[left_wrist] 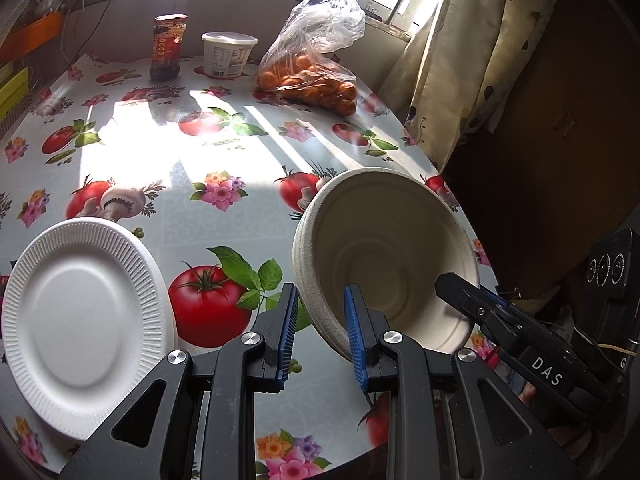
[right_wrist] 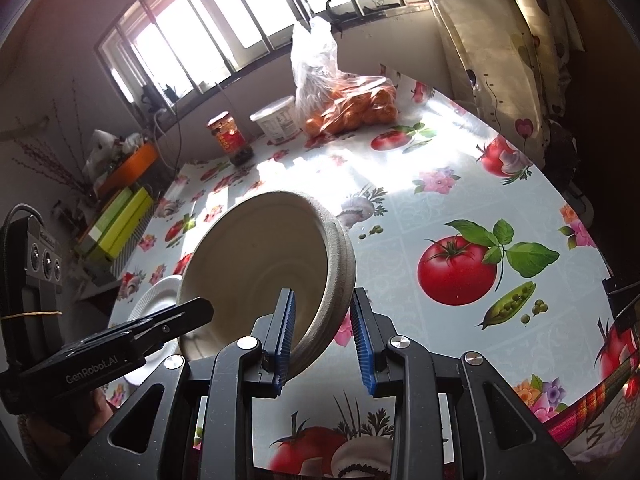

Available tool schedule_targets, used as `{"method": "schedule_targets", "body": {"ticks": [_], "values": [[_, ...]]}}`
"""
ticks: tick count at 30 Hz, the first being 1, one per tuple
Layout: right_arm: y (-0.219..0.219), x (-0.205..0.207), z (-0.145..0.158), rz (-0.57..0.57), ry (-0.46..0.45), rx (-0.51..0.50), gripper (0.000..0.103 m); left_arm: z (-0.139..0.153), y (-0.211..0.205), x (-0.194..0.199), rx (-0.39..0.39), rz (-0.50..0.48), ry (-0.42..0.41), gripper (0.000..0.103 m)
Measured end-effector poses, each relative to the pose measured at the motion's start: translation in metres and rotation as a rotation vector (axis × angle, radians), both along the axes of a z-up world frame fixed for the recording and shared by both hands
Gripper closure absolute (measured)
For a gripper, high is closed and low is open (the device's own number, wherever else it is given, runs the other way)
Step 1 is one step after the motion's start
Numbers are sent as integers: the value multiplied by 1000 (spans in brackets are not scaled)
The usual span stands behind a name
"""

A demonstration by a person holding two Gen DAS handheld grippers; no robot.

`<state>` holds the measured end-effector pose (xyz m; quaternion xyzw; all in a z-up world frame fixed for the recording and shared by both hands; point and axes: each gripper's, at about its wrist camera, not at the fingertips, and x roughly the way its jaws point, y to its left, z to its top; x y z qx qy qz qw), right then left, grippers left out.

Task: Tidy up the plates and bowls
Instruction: 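Lift the bowl stack with both tools and carry it toward the white plates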

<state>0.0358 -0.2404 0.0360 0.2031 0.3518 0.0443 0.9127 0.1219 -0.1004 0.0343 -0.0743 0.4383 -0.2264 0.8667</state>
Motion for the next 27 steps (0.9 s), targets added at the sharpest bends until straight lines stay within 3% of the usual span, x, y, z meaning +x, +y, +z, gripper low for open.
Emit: {"method": "schedule_targets", "body": {"ticks": [27], "values": [[68,28,7,164,-2,-22,75,5,66,-13,3,160,-18,78]]}}
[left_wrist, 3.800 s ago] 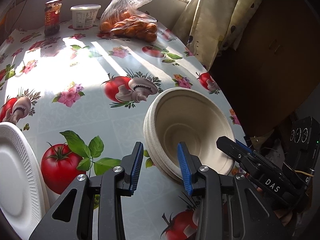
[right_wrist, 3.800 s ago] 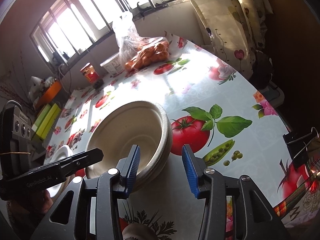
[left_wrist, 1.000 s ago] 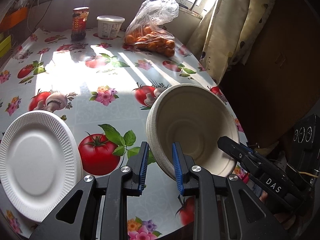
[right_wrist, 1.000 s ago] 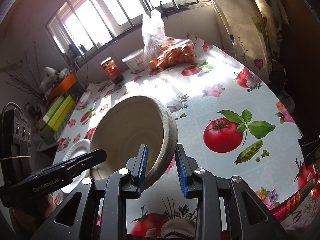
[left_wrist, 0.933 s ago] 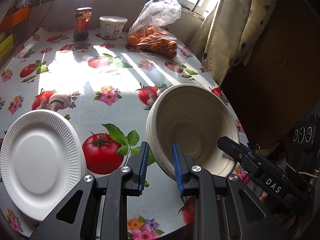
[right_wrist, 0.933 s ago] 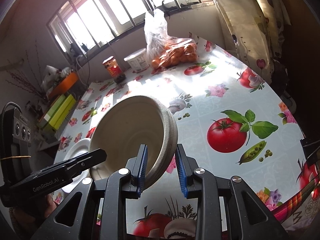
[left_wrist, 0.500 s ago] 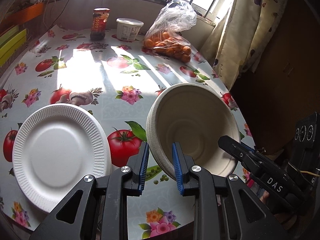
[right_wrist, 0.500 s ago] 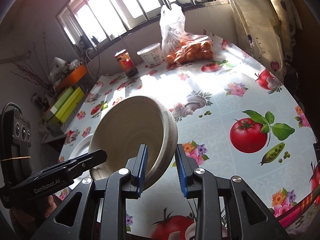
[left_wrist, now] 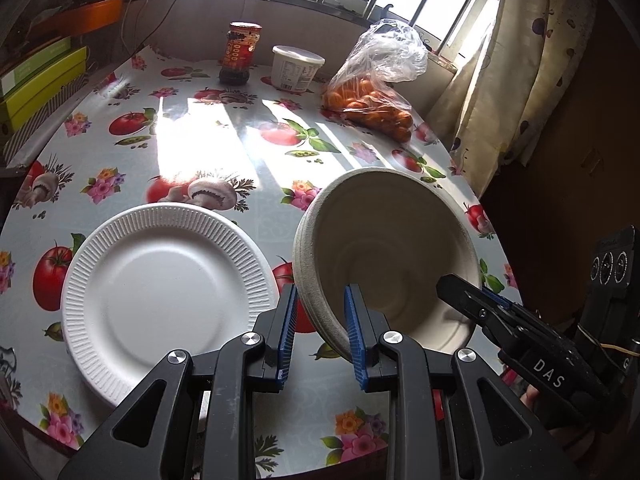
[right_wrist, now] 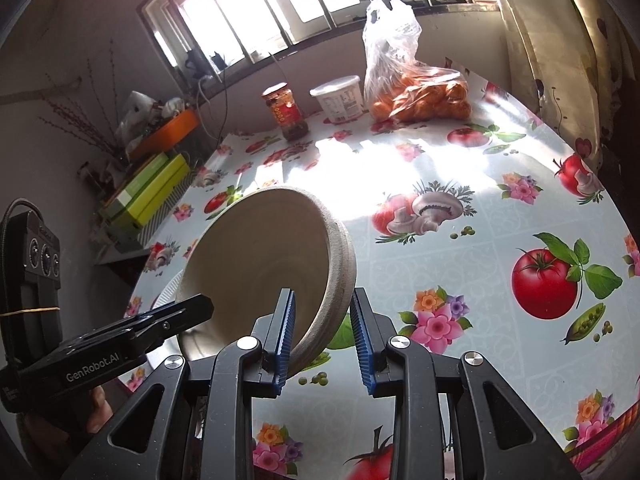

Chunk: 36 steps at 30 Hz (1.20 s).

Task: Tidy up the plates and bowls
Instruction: 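Lift the bowl stack with both tools and carry it toward the white plates, then lower the bowl stack onto the center of the white plate stack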

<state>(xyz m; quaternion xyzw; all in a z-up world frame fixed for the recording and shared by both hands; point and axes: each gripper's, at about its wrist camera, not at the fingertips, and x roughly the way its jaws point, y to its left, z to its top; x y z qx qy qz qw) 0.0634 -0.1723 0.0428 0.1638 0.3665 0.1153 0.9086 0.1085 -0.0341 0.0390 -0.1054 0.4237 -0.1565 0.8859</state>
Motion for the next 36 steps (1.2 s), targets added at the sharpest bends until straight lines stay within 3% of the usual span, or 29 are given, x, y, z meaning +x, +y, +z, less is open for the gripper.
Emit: {"method": "schedule_targets", "body": {"ticks": [36], "values": [[91,39,-6,182,34,-8,75,-8,89,-8,-4,186,11,78]]}}
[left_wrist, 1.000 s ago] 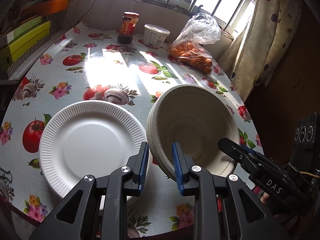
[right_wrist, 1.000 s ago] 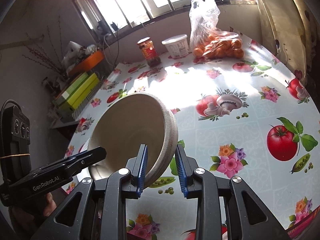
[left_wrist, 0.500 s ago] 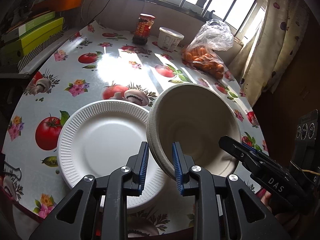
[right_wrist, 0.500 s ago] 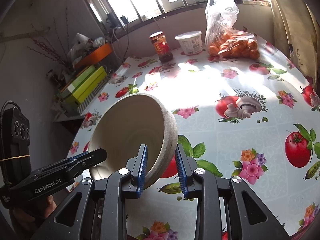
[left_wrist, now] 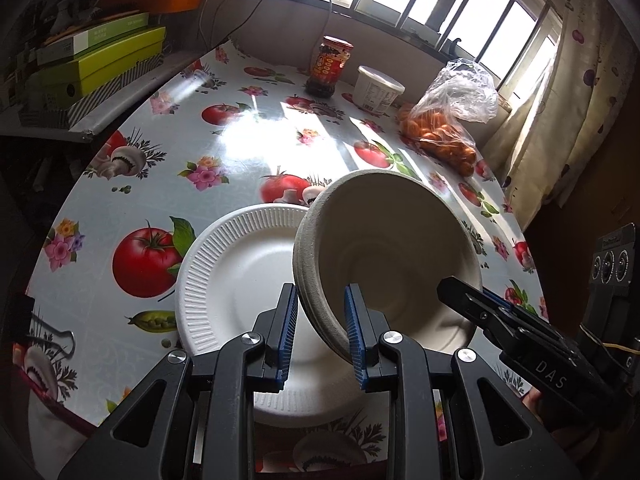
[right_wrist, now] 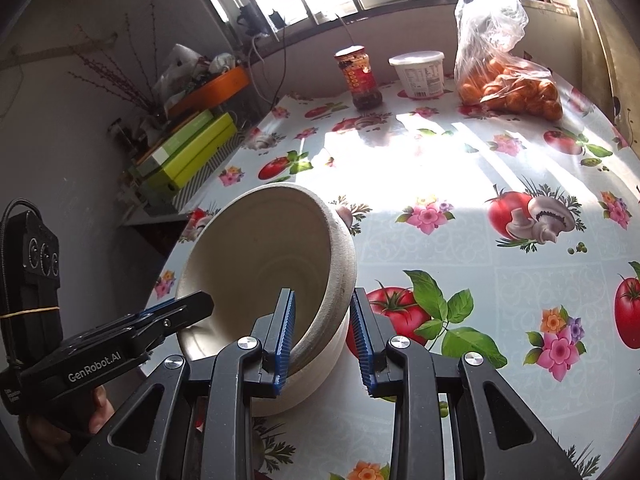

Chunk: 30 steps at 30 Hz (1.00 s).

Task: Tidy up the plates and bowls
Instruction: 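Lower the bowl stack onto the center of the white plate stack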

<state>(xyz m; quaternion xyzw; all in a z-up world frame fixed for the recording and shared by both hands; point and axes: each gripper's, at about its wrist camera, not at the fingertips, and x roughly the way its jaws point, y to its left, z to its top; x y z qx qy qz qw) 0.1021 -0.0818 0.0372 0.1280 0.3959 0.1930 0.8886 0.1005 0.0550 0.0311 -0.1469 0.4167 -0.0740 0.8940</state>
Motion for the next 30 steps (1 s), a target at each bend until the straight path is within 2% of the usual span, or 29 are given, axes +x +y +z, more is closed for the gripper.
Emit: {"method": "schedule_targets", "body": {"ticks": [30], "values": [[37,23,-12,68,69,28,75,-8,37,1,-6,81,27,78]]}}
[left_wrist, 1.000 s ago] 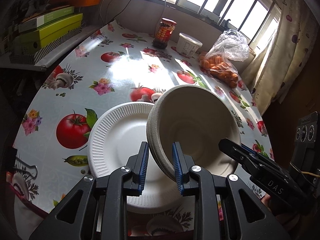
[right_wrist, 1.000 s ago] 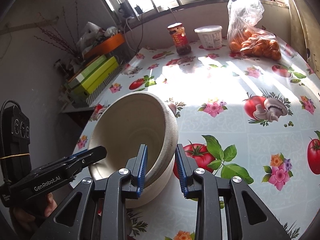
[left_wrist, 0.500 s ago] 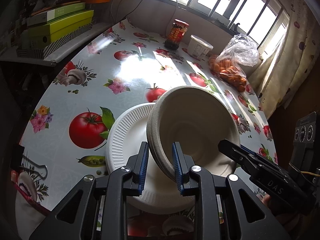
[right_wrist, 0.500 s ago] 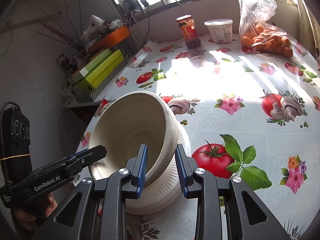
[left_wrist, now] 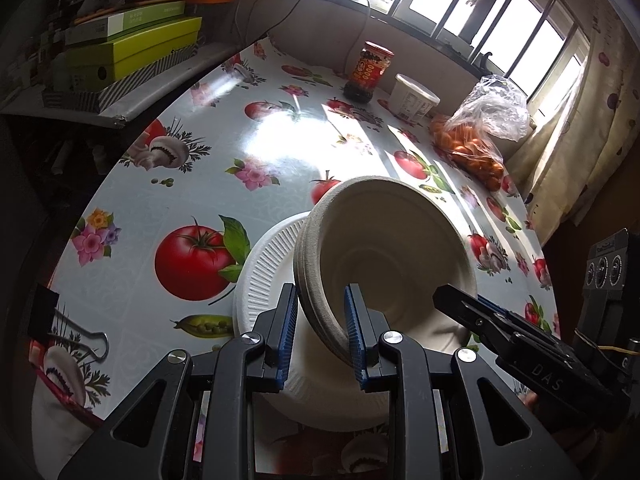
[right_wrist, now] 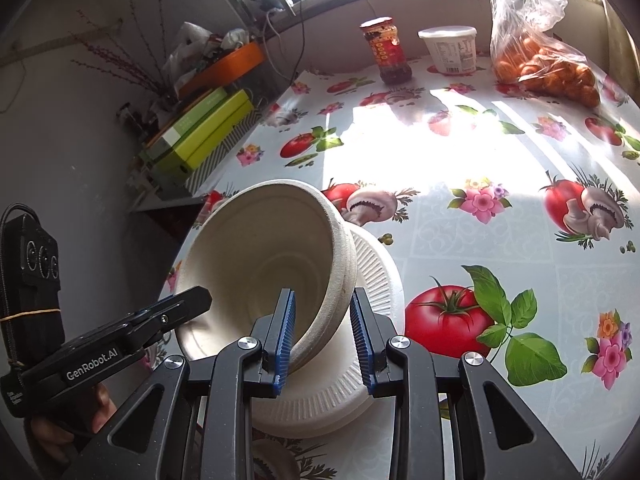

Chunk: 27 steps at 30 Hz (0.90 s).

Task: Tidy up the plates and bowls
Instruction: 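Lower the bowl stack onto the center of the white plate stack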

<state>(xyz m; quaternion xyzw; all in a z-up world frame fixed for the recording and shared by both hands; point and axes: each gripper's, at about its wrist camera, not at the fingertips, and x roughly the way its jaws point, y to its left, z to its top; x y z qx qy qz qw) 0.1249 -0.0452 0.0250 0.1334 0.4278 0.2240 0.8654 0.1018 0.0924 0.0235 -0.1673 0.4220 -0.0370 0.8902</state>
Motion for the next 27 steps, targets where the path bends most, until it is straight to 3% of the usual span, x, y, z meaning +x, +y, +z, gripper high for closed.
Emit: {"method": "schedule_targets", "body": {"ticks": [27], "values": [[5,2,-4,-1,12,-1,74,-6,4,4,-12,10,14,78]]}}
